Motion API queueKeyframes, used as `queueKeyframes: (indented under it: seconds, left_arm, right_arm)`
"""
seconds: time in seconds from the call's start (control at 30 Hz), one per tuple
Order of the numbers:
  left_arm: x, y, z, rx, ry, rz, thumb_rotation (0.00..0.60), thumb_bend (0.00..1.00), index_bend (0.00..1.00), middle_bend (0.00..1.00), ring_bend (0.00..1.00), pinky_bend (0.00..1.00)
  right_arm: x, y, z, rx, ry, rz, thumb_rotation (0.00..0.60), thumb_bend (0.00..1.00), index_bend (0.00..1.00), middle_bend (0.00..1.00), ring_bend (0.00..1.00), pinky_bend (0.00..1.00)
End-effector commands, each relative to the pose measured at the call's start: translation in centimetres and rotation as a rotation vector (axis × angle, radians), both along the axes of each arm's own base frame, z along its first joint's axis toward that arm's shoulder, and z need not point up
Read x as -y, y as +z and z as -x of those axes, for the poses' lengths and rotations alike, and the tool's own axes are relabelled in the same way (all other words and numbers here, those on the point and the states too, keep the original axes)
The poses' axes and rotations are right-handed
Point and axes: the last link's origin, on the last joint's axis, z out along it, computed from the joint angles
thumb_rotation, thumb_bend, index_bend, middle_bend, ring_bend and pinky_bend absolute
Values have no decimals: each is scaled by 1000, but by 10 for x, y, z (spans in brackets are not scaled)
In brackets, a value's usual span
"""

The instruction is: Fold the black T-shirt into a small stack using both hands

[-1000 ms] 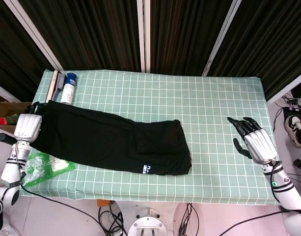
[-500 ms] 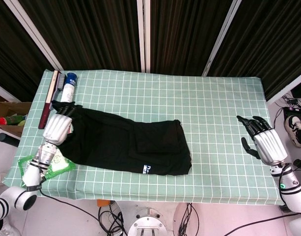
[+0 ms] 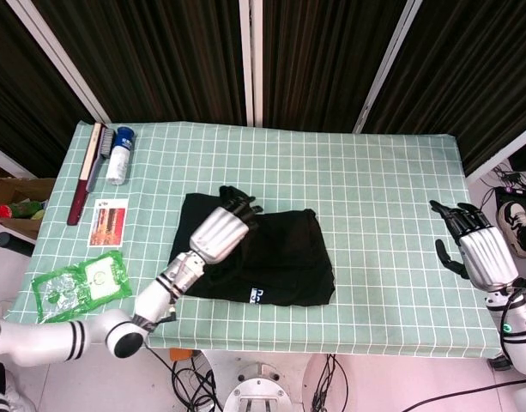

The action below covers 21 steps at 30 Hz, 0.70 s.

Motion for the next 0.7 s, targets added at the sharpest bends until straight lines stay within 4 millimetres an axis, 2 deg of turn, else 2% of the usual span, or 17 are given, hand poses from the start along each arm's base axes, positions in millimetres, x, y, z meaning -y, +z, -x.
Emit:
queueKeyframes:
  seconds: [0.03,0.13,0.3,0.53,0.63,0.7]
  left_arm:
    - [3,-42,-38,-53,-31,43,600,593,502,194,86,184]
    - [6,-63,-53,-65,-19,68,600,593,492,192,86,184]
    - [5,-87,-75,-106,-19,71,600,592,484,184,85,180]
    - [3,-96,-91,-92,-1,96,600,592,483,183,85,174]
    - [5,-96,-91,-111,-21,91,600,591,476,184,85,174]
    - [6,-93,-86,-117,-22,82,600,563,433,178,85,174]
  right_arm:
    - [0,0,2,2,-6,-1,600,494,114,258,254,235]
    - [1,0,3,1,-9,-2,600,494,114,258,254,235]
    - [1,1,6,2,-18,-2,600,493,114,258,253,235]
    - [1,1,9,1,-29,-5,600,493,114,258,254,235]
    - [2,1,10,3,-33,-7,600,493,115,258,254,235]
    - [2,-1,11,-1,-36,-15,600,493,116,258,253,235]
